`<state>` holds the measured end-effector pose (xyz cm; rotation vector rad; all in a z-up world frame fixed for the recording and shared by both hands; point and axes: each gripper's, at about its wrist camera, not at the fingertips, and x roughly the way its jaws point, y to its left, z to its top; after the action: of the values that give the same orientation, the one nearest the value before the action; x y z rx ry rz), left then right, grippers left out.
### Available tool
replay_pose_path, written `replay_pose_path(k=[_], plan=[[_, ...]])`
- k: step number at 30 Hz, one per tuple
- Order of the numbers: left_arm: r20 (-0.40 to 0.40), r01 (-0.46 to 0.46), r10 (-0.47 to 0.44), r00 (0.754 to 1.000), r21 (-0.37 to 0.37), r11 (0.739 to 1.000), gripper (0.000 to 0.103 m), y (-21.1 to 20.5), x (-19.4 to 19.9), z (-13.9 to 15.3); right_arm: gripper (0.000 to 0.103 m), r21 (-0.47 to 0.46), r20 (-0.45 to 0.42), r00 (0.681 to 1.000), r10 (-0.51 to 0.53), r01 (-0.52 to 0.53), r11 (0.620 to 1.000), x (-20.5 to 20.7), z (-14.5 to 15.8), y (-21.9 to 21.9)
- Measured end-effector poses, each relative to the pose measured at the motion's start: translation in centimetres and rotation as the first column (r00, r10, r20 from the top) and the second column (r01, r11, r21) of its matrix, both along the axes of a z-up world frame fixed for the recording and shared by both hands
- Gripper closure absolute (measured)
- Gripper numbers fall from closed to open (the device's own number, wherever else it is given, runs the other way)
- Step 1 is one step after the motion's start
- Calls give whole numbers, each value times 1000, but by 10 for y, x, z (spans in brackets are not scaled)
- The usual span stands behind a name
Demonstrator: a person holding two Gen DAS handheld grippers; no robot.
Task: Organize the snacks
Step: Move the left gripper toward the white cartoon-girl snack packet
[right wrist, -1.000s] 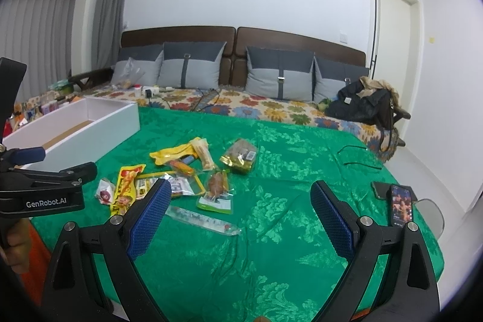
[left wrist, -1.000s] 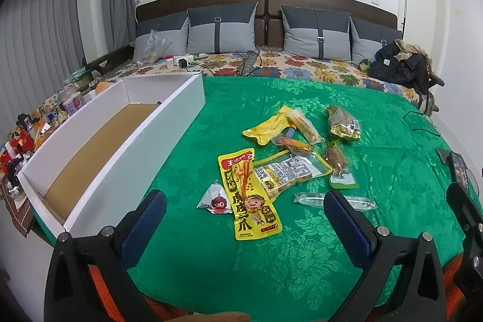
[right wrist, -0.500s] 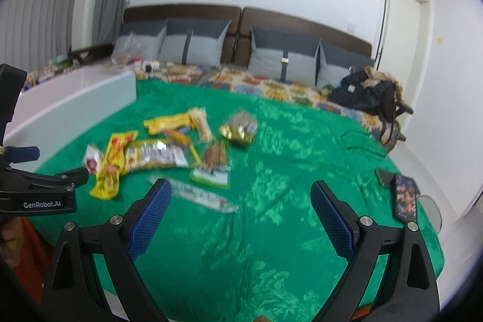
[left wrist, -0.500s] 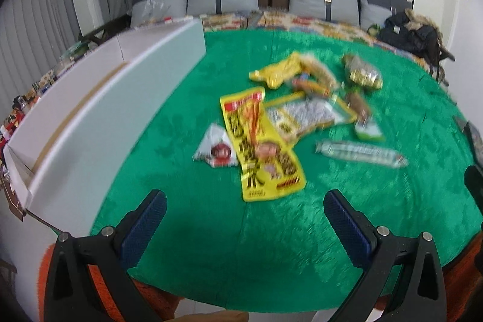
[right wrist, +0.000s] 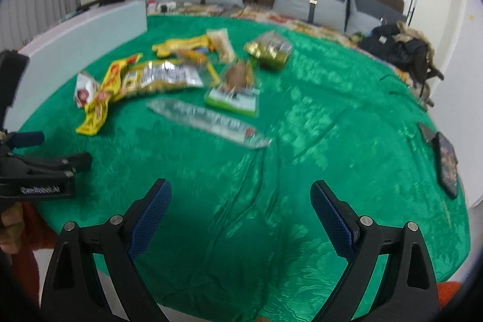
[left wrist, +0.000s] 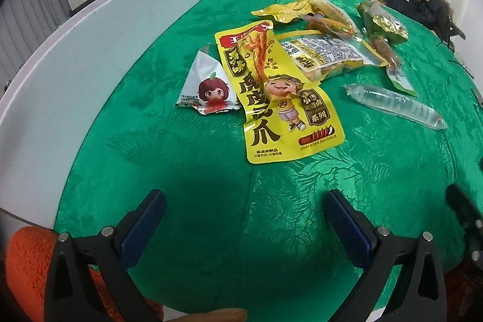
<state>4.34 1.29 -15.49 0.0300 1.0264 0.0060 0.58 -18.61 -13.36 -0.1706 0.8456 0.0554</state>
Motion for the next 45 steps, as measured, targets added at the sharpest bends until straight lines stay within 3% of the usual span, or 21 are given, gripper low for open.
replay_pose_path(k=[4, 13, 45], plan=[[-7, -4, 4, 1000, -44, 999, 0, 6, 1, -1, 8, 11, -39, 999, -11, 12, 1000, 4, -10, -2], [11, 12, -11, 1000, -38, 999, 0, 6, -1, 0, 6, 104, -79, 996, -43, 52, 993, 11, -21, -15], [51, 35, -34, 998, -35, 999, 0, 7, -7, -2, 6, 99, -96, 993, -63, 72, 992, 12, -21, -14]])
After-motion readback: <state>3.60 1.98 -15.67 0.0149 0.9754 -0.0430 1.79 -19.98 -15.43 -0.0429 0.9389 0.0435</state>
